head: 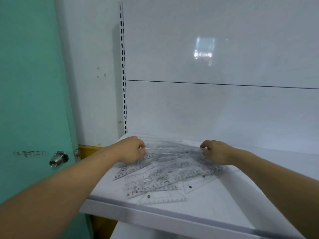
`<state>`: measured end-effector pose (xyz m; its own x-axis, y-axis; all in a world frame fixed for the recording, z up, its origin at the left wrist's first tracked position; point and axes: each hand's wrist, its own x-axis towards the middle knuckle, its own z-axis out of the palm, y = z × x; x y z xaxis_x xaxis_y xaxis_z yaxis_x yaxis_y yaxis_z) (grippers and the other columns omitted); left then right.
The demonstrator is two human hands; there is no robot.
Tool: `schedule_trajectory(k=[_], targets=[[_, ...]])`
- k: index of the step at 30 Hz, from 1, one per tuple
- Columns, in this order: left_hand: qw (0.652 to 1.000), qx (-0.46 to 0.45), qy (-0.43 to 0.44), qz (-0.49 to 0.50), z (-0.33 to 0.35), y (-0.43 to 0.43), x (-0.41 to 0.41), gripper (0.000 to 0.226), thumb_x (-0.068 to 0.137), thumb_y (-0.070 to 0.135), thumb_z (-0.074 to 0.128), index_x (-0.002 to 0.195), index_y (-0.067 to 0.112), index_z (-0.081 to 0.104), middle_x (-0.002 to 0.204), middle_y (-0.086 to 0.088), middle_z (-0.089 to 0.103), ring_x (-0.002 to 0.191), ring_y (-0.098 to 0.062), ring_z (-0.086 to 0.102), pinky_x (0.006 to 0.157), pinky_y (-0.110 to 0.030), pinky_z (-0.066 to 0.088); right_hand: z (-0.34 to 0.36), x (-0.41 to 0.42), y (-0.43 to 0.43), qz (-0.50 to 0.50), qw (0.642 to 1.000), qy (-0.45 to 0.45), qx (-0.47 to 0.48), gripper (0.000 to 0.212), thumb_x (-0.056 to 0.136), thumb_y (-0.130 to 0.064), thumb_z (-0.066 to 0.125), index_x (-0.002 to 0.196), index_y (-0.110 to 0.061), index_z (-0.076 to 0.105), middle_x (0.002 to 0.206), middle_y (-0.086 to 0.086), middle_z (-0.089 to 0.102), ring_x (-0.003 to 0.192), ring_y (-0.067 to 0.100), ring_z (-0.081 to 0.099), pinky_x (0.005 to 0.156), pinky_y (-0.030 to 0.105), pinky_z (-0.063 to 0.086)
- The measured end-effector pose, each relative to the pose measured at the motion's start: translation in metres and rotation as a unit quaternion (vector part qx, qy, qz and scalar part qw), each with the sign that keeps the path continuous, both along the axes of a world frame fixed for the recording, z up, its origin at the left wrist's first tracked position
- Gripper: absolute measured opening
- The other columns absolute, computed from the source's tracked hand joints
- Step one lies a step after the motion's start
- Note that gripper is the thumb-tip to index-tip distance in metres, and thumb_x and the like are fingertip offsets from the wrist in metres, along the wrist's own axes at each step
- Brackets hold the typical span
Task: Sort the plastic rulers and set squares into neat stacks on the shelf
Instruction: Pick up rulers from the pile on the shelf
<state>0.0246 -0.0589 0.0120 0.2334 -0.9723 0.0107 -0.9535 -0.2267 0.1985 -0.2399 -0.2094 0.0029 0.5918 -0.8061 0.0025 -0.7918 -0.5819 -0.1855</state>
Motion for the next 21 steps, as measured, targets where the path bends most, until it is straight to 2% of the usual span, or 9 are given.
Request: schedule_trajectory(k=[2,4,7,10,16,21], targets=[[1.000,0.001,-0.002,-0.004,0.002,-0.002,-0.003,0.042,0.094,0.042,0.048,0.126,0.017,0.055,0.126,-0.001,0.055,0.107,-0.017,0.052,0.088,-0.026,0.040,0.000,-0.002,0.000,-0.001,1.000,0.002,0.000,0.042,0.098,-0.027,0.038,0.137,-0.014,0.042,0.139,0.011,0.046,0.122,0.027,0.046,0.098,0.032,0.037],[1.000,0.008,-0.009,-0.006,0.003,-0.003,-0.006,0.047,0.092,0.045,0.051,0.133,0.020,0.050,0.125,-0.002,0.056,0.107,-0.017,0.052,0.087,-0.024,0.039,0.000,-0.003,0.000,-0.002,1.000,-0.002,0.005,0.043,0.098,-0.026,0.036,0.138,-0.013,0.041,0.140,0.012,0.045,0.123,0.028,0.045,0.100,0.034,0.037],[0.999,0.015,-0.041,-0.011,0.005,-0.004,-0.009,0.048,0.092,0.042,0.052,0.137,0.026,0.046,0.126,-0.005,0.055,0.110,-0.019,0.049,0.093,-0.028,0.040,-0.002,-0.005,-0.001,-0.001,1.000,-0.002,-0.006,0.045,0.099,-0.034,0.036,0.138,-0.013,0.043,0.140,0.014,0.043,0.125,0.030,0.044,0.101,0.035,0.037],[0.997,-0.009,-0.073,-0.010,0.010,-0.004,-0.013,0.045,0.093,0.034,0.053,0.136,0.023,0.046,0.132,-0.003,0.050,0.120,-0.020,0.045,0.102,-0.031,0.038,-0.002,-0.011,-0.002,-0.007,0.999,-0.019,-0.034,0.048,0.098,-0.045,0.038,0.139,-0.021,0.042,0.137,0.012,0.044,0.125,0.029,0.045,0.101,0.034,0.036],[0.993,-0.116,-0.024,-0.015,0.016,-0.003,-0.019,0.043,0.096,0.025,0.050,0.138,0.016,0.042,0.140,-0.003,0.046,0.125,-0.019,0.046,0.104,-0.030,0.036,0.010,-0.027,0.008,-0.043,0.990,-0.120,-0.068,0.043,0.096,-0.040,0.043,0.137,-0.025,0.041,0.125,0.002,0.055,0.111,0.023,0.052,0.099,0.041,0.041],[0.983,-0.177,0.020,-0.044,0.021,-0.012,-0.033,0.043,0.096,0.024,0.050,0.138,0.016,0.044,0.137,-0.002,0.048,0.124,-0.018,0.047,0.102,-0.028,0.035,0.013,-0.055,0.021,-0.105,0.972,-0.181,-0.104,0.042,0.097,-0.035,0.043,0.137,-0.024,0.040,0.129,0.001,0.055,0.116,0.023,0.051,0.102,0.040,0.038]])
